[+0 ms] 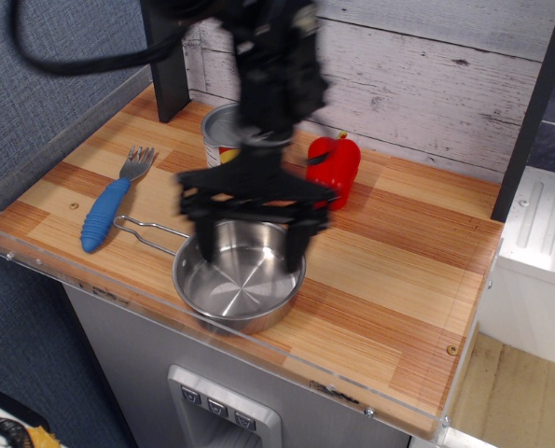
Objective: Place the pot in the front centre of the table
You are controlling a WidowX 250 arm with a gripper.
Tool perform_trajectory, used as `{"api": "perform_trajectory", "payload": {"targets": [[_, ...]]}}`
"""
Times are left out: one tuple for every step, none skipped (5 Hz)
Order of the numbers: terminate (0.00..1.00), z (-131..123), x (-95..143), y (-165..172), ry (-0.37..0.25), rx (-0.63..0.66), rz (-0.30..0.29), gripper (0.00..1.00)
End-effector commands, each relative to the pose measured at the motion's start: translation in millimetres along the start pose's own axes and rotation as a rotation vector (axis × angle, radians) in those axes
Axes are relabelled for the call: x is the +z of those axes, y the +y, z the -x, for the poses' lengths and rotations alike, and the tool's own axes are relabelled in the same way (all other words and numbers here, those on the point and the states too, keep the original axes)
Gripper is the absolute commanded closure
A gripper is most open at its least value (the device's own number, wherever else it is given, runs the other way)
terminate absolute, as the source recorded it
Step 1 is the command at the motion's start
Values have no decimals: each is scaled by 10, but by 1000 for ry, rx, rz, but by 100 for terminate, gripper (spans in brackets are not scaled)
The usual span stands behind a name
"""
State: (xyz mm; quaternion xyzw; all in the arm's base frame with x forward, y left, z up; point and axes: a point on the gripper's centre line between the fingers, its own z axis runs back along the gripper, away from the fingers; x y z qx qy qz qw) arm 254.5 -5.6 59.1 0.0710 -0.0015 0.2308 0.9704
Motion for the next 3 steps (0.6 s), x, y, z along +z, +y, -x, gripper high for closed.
{"api": "perform_trajectory", "payload": {"targets": [[0,-30,428,-881,-104,-229,52,0],[0,50,581,-1142,-146,-311,115,0],[100,55,610,-1309,-160,-353,101,0]]}}
